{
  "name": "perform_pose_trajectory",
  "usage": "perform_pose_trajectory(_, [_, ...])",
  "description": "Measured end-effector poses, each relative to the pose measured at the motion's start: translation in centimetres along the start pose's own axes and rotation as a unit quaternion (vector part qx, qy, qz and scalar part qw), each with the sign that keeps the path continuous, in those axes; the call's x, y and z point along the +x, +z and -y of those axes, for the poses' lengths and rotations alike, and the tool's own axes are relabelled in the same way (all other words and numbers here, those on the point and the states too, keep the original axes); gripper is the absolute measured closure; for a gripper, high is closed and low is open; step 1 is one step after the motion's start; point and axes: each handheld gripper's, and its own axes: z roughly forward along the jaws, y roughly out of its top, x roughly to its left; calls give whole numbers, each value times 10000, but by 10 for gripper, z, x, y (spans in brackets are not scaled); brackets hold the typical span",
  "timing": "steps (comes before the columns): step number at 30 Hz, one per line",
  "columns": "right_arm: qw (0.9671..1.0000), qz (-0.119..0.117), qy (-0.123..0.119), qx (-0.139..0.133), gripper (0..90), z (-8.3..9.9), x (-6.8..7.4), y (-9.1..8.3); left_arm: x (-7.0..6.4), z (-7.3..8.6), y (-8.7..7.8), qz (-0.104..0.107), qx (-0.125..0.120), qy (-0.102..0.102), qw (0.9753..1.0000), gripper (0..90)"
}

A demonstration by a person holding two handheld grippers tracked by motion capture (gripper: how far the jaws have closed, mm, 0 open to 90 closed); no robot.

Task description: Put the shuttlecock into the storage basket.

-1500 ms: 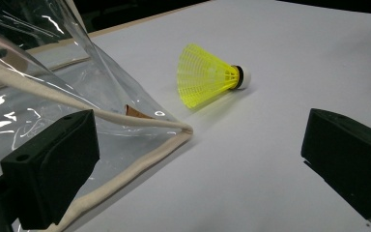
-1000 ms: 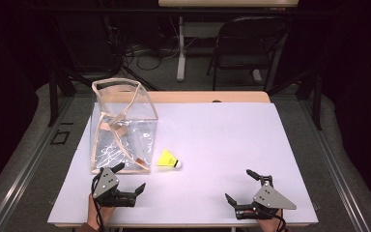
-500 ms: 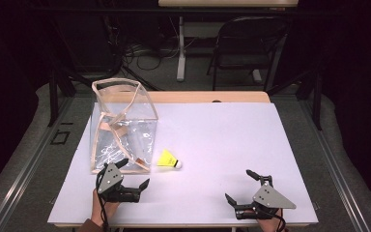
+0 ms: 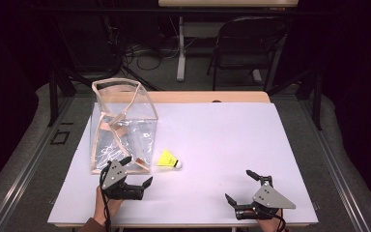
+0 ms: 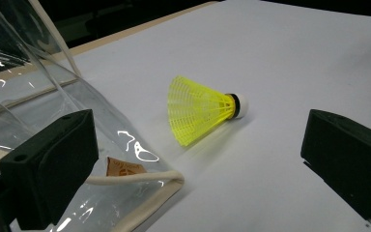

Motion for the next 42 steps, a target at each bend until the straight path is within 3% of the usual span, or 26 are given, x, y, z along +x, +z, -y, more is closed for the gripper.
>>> perform_pose_trajectory(12, [10000,-9,8,19,8,0,0,0,-1,-6,6,96,14,6,10000,0])
perform_pose_trajectory(42, [10000,6,-7,71,9,1,0,-1,7,-26,34,701,275,163,9970,0])
